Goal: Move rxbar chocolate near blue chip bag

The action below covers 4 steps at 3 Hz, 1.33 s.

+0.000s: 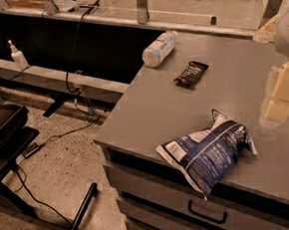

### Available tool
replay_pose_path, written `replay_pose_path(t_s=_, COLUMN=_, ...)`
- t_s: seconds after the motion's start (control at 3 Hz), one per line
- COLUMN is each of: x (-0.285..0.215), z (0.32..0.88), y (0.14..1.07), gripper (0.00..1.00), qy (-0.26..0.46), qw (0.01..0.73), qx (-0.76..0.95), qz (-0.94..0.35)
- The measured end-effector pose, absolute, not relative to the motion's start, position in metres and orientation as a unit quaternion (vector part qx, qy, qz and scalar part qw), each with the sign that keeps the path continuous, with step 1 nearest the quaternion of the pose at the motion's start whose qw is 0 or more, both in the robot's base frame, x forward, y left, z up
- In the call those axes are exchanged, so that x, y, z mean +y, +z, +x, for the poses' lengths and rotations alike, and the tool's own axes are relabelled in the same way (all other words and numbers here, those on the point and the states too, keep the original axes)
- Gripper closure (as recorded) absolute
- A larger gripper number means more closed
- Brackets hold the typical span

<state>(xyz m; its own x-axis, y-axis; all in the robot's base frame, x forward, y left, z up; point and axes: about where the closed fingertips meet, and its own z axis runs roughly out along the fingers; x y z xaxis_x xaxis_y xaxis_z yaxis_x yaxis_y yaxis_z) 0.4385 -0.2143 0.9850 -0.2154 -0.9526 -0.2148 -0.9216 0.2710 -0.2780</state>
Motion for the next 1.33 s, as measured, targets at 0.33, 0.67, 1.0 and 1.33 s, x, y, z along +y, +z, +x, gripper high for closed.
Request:
replay_pose_path(t_s=0.33, x=-0.214, z=0.439, y=0.985, gripper=0.00, qy=-0.045, qw=0.173, qx=0.778, qz=-0.602)
replay_pose_path(t_s=0.67, x=-0.221, z=0.472, y=0.989, gripper=0.00, qy=-0.032, qw=0.201, qx=0.784, qz=-0.586)
replay_pose_path(t_s=1.0, x=-0.223, z=0.533, y=0.989, gripper=0.00, qy=-0.010, qw=0.244, qx=0.786, qz=-0.568)
replay_pose_path(t_s=1.33, x=-0.220, z=0.586, y=0.975, gripper=0.00, qy=0.008, qw=0.273, qx=0.798, qz=-0.538)
